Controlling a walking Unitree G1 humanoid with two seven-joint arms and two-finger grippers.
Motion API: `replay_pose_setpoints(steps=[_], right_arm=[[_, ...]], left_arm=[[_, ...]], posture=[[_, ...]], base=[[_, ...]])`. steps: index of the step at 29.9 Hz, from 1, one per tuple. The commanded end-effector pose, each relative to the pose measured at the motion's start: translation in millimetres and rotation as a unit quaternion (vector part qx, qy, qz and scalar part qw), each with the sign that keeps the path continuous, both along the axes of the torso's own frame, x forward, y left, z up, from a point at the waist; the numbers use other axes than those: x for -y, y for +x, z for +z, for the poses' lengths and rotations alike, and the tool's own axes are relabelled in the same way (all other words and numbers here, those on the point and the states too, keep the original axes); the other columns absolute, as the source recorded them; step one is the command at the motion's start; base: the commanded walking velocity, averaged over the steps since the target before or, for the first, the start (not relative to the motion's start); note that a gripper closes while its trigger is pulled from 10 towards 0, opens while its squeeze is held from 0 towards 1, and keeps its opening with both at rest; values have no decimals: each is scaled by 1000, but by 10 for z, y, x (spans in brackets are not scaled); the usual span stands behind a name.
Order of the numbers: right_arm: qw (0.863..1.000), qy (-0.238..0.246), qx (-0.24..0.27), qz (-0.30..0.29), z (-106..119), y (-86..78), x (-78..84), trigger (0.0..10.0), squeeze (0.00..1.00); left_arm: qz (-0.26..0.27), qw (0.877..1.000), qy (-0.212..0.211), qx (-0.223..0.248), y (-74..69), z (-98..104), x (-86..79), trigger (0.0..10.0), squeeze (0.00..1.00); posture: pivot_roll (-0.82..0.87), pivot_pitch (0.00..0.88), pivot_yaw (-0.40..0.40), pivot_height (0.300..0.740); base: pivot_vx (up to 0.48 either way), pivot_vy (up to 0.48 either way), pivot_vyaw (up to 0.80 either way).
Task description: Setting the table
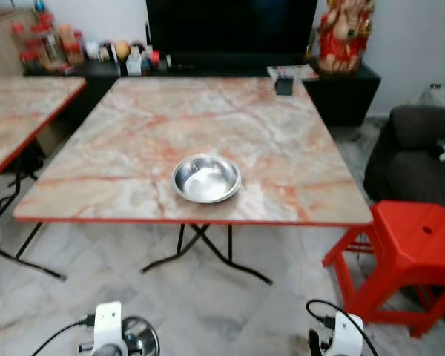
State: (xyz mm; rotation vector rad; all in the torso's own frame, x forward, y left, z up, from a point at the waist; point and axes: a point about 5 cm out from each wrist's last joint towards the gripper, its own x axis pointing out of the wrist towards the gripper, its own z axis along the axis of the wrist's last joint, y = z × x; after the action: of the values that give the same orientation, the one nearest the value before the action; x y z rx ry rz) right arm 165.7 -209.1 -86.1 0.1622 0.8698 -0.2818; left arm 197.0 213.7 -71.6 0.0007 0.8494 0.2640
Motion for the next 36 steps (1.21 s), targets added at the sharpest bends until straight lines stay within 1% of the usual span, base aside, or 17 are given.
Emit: replay_pose_setpoints(steps=[1,4,8,16,20,24,26,28,30,33,36], right_arm=[[1000,-3,9,-3,33,62,31,10000,0],[1000,-4,9,-1,35,66,33,10000,0],[1000,-5,7,9,36,75,21,10000,0],[1000,-2,8,10,37,86,-1,10000,0],[1000,-2,8,10,39,92,-4,10000,0],[1000,-1,4,13,24,65,-16,10000,0],[1000,0,4,13,20,60,-24,10000,0],[1000,1,2,16,16,57,-38,10000,0],[1000,1,2,17,15,57,-43,10000,0],[1000,3,0,25,15,68,-66,10000,0],[1000,4,2,24,20,82,-73,10000,0]], left_arm=[[-3,1000,3,7,39,21,8,10000,0],[-4,1000,2,7,45,22,16,10000,0],[-5,1000,5,19,92,50,26,10000,0],[1,999,2,34,118,71,33,10000,0],[13,999,2,51,142,96,25,10000,0],[43,995,4,93,187,160,-22,10000,0],[61,991,6,117,209,202,-59,10000,0],[83,984,17,155,234,273,-127,10000,0],[93,981,21,168,236,298,-161,10000,0],[133,967,32,216,194,389,-326,10000,0],[157,956,44,244,152,457,-460,10000,0]], posture=[[-74,0,-7,740],[-70,0,-13,740],[-66,0,-17,740],[-61,0,-13,740],[-55,0,-18,740],[-41,0,-20,740],[-31,0,-25,740],[-27,0,-27,740],[-20,0,-28,740],[-10,0,-32,740],[3,0,-37,740]], base=[[240,-349,0],[240,-347,0],[0,0,0],[0,0,0],[0,0,0],[0,0,0],[0,0,0],[0,0,0],[0,0,0],[0,0,0],[0,0,0]])
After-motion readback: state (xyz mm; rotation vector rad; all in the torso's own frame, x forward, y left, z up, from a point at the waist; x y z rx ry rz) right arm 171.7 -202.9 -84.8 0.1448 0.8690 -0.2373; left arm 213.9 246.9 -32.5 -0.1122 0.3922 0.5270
